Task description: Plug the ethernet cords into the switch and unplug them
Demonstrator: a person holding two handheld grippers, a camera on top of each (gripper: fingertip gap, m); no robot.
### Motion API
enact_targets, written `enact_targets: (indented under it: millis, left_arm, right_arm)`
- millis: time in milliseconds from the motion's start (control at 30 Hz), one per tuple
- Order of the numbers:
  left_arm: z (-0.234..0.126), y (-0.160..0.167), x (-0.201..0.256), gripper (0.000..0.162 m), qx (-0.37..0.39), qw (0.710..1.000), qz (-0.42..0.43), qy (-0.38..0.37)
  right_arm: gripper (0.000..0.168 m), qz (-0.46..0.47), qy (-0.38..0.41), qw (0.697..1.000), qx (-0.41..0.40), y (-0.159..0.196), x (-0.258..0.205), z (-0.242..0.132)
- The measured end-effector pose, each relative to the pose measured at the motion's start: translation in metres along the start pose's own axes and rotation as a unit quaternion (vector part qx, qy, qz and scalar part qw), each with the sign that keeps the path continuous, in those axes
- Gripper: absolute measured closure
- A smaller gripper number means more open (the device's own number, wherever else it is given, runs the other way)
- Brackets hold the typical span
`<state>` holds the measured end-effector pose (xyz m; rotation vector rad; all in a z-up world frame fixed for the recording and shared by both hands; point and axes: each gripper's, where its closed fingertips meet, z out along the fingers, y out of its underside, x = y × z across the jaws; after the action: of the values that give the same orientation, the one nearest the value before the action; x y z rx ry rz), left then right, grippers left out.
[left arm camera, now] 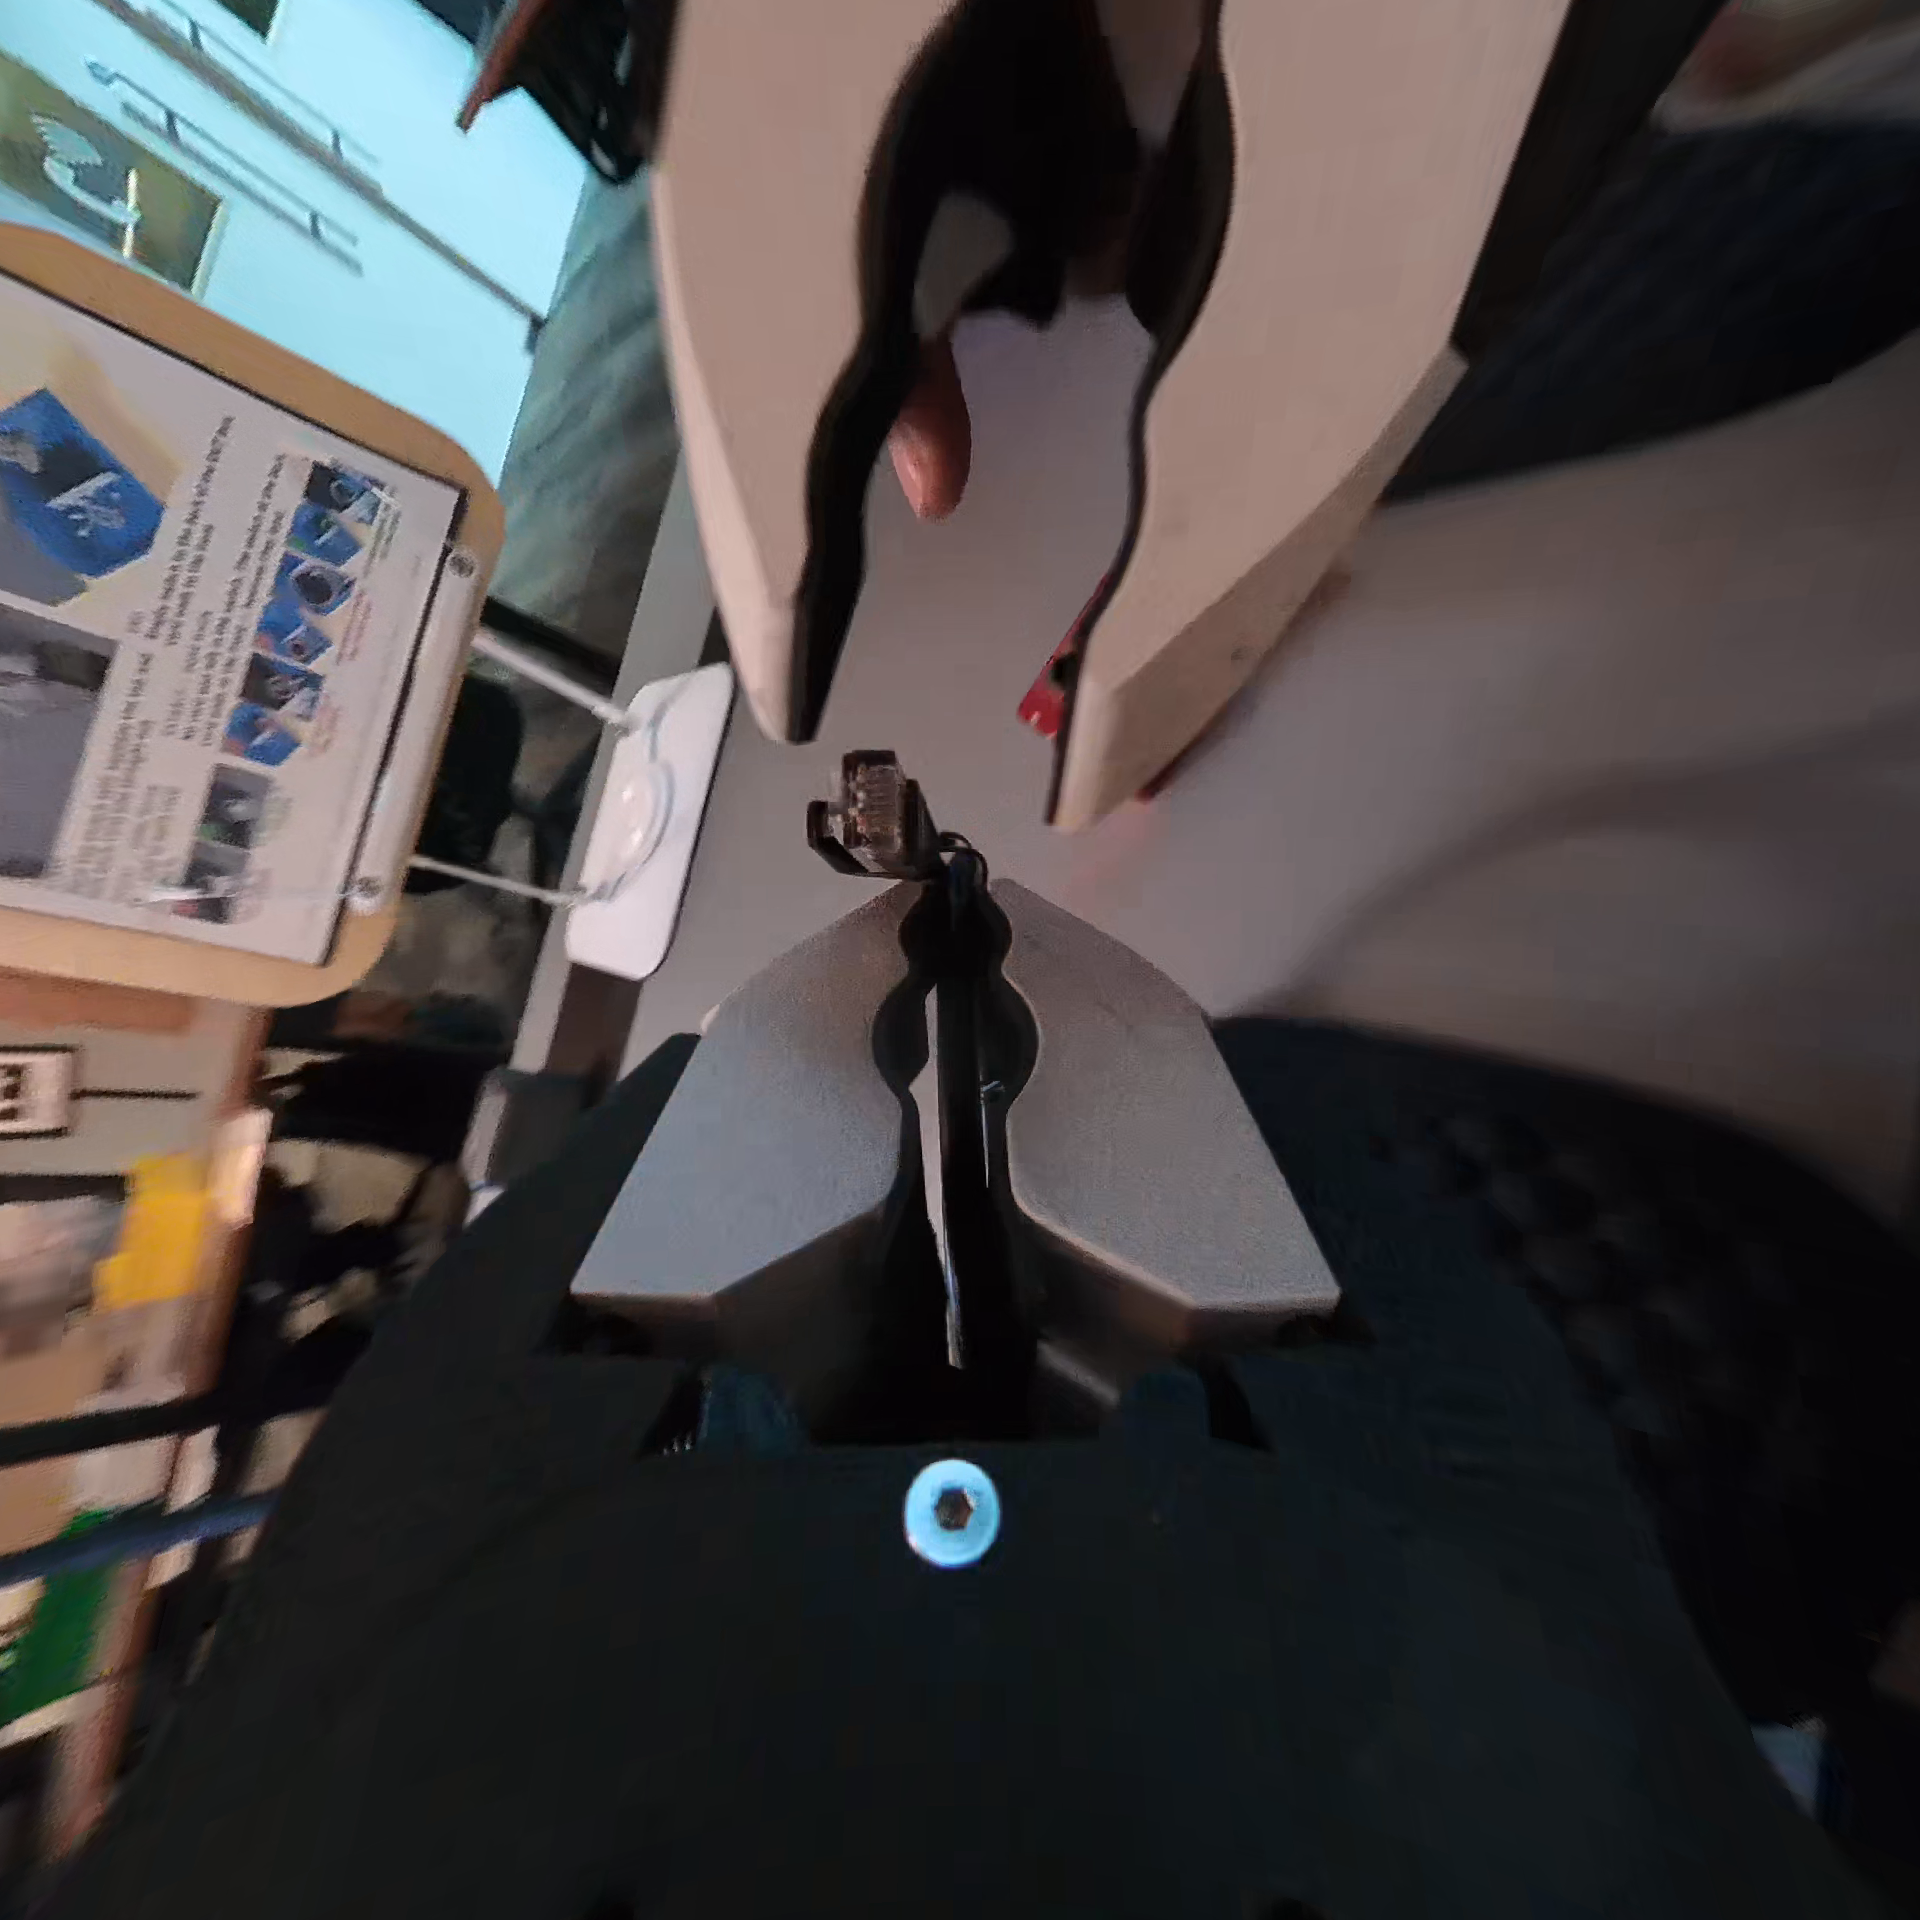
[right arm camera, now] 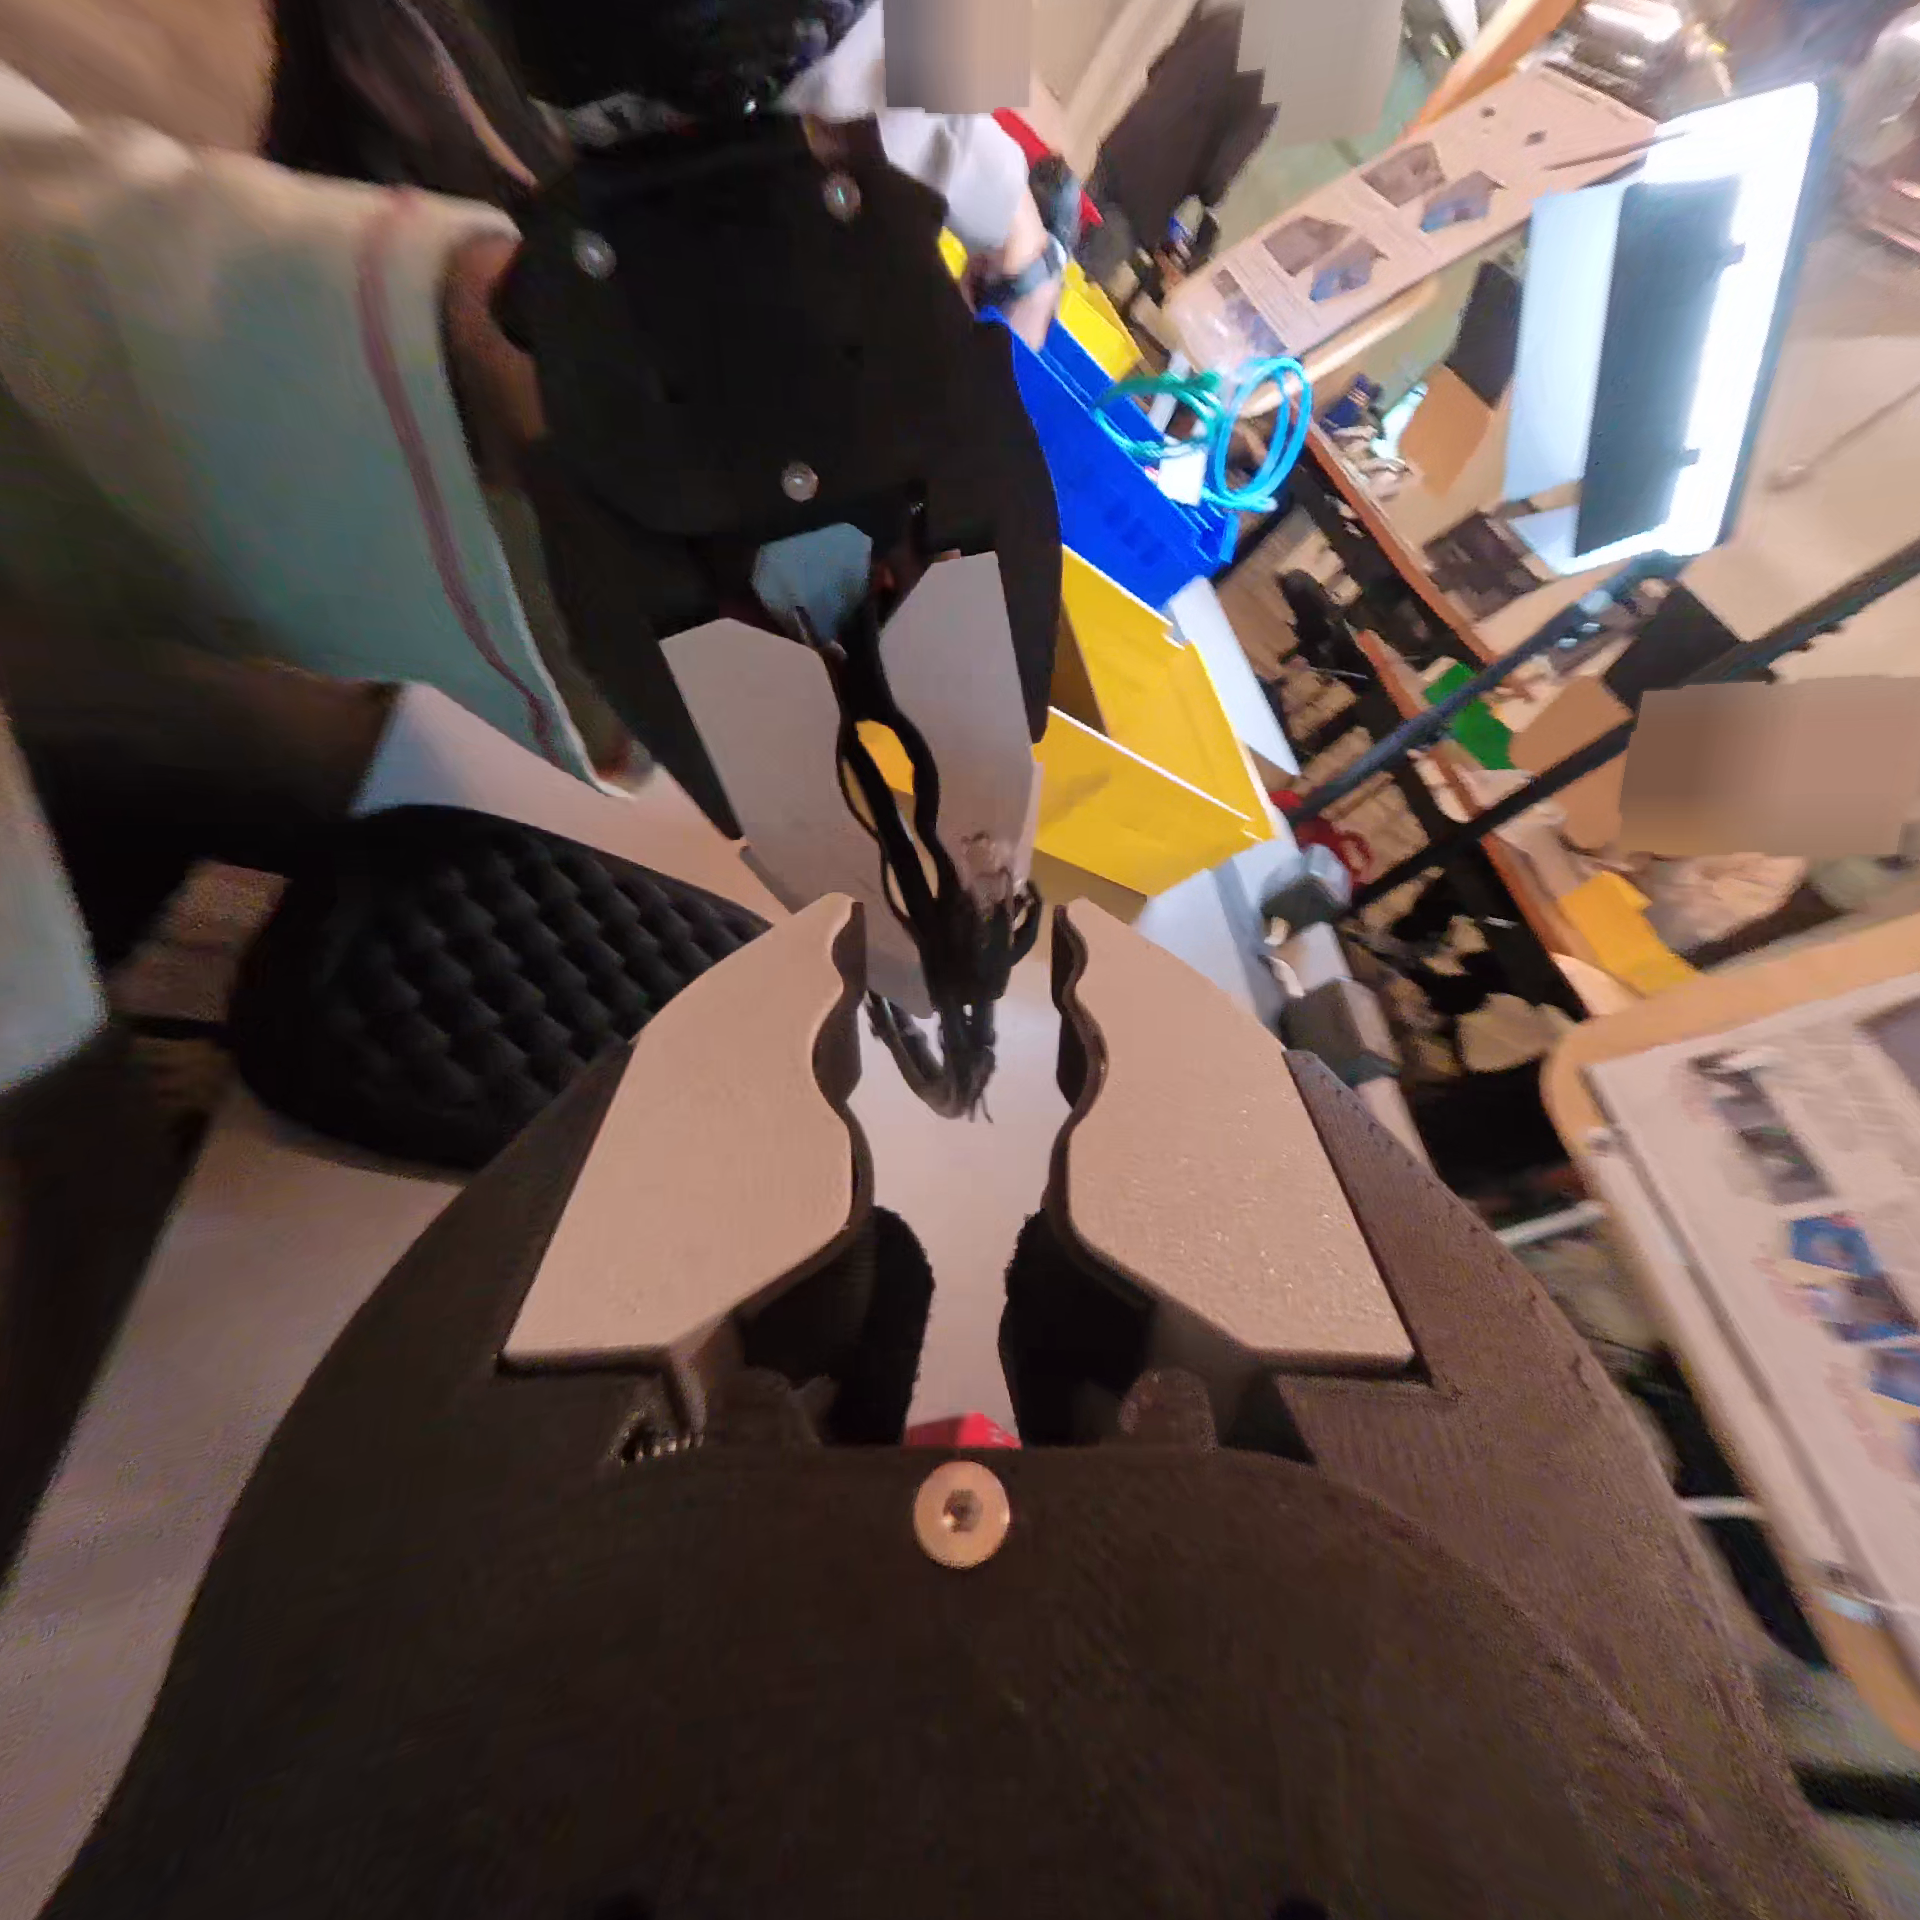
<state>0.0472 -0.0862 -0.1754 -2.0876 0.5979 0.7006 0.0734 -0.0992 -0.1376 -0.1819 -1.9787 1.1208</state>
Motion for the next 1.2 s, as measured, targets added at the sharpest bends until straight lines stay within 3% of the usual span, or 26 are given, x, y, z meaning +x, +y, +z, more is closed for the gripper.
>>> enact_targets:
  millis: [167, 300, 433, 500, 600, 633, 733, 833, 900, 1000, 1067, 1200]
  left_arm:
    - [0.005, 0.003, -0.002, 0.155, -0.050, 0.997, 0.062, -0.017]
    - [0.004, -0.003, -0.012, 0.154, -0.011, 0.998, 0.035, -0.046]
    - [-0.025, -0.023, -0.055, 0.113, 0.089, 0.975, -0.007, -0.205]
    - [-0.059, -0.037, -0.073, 0.112, 0.202, 0.933, -0.076, -0.288]
    - [-0.106, -0.032, -0.076, 0.120, 0.408, 0.815, -0.248, -0.328]
    - [-0.104, -0.024, -0.070, 0.123, 0.453, 0.781, -0.310, -0.298]
    - [-0.038, -0.027, -0.029, 0.121, 0.470, 0.739, -0.480, -0.053]
    - [0.011, -0.055, 0.008, 0.120, 0.475, 0.673, -0.554, 0.122]
    - [0.025, -0.068, 0.008, 0.120, 0.498, 0.637, -0.570, 0.146]
    - [-0.001, -0.075, -0.026, 0.120, 0.589, 0.589, -0.543, 0.103]
    - [-0.018, -0.077, -0.040, 0.124, 0.612, 0.611, -0.497, 0.068]
    - [-0.036, -0.078, -0.042, 0.140, 0.593, 0.699, -0.400, 0.018]
  right_arm:
    - [0.157, -0.084, 0.029, 0.995, -0.043, 0.000, 0.007, 0.009]
    - [0.158, -0.104, 0.051, 0.993, -0.036, -0.001, 0.013, 0.006]
    - [0.160, -0.051, 0.112, 0.992, 0.017, 0.000, 0.042, -0.007]
    - [0.160, 0.016, 0.145, 0.988, 0.055, 0.005, 0.063, -0.015]
    - [0.160, 0.124, 0.190, 0.968, 0.108, 0.015, 0.091, -0.028]
    - [0.160, 0.163, 0.197, 0.957, 0.134, 0.017, 0.098, -0.033]
    - [0.160, 0.280, 0.195, 0.914, 0.221, 0.016, 0.112, -0.043]
    - [0.160, 0.363, 0.159, 0.864, 0.311, 0.004, 0.111, -0.045]
    - [0.160, 0.389, 0.122, 0.841, 0.356, -0.011, 0.104, -0.042]
    - [0.160, 0.406, 0.080, 0.823, 0.389, -0.027, 0.091, -0.041]
    - [0.160, 0.410, 0.053, 0.817, 0.403, -0.031, 0.083, -0.042]
    - [0.161, 0.388, -0.007, 0.815, 0.431, -0.035, 0.062, -0.044]
